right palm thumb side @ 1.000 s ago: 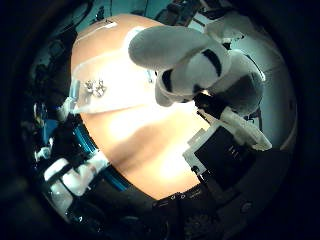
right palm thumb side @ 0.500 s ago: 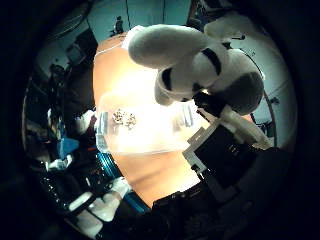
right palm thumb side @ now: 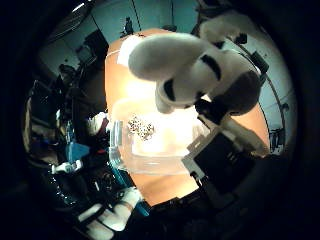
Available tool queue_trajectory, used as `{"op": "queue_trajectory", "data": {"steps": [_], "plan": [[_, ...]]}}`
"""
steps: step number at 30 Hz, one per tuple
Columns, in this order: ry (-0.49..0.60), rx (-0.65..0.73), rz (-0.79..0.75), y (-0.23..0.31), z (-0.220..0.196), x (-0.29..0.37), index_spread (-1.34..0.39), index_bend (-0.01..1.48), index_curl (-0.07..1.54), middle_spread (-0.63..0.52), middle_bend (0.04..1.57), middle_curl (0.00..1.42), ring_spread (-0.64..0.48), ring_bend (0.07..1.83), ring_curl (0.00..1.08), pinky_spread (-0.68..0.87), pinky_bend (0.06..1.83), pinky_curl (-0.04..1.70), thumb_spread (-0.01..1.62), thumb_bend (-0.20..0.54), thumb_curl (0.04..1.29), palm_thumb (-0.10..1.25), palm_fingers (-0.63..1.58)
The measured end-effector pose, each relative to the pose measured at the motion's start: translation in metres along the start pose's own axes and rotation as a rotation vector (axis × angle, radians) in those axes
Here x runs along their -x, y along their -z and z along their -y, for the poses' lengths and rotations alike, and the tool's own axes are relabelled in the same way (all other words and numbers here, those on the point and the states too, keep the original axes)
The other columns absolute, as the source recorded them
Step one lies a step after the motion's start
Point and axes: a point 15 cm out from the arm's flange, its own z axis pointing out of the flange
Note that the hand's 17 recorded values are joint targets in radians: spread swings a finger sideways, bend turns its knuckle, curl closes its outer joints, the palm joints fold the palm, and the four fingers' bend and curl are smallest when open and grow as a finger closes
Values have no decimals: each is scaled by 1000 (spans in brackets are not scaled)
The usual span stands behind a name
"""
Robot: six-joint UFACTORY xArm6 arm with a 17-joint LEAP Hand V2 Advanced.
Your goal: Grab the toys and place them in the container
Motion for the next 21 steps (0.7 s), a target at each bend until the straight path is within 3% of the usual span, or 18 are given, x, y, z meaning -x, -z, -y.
{"op": "queue_trajectory", "data": {"steps": [3, 6, 12, 21], "plan": [[16, 20, 15, -9, 0, 9, -510, 306, 271, -198, 245, 424, 17, 359, 231, 394, 408, 257, 915, -54, 317, 698, 157], [21, 31, 23, -15, 0, 12, -497, 165, 256, -86, 175, 383, 86, 362, 236, 395, 448, 276, 926, -46, 298, 603, 98], [14, 23, 55, -16, 2, 18, -487, 149, 237, 24, 193, 337, 150, 391, 248, 405, 499, 297, 931, -33, 281, 506, 35], [-26, 12, 29, 26, -21, 0, -499, 169, 267, 13, 192, 324, 154, 340, 244, 402, 446, 290, 938, -30, 279, 487, 73]]}}
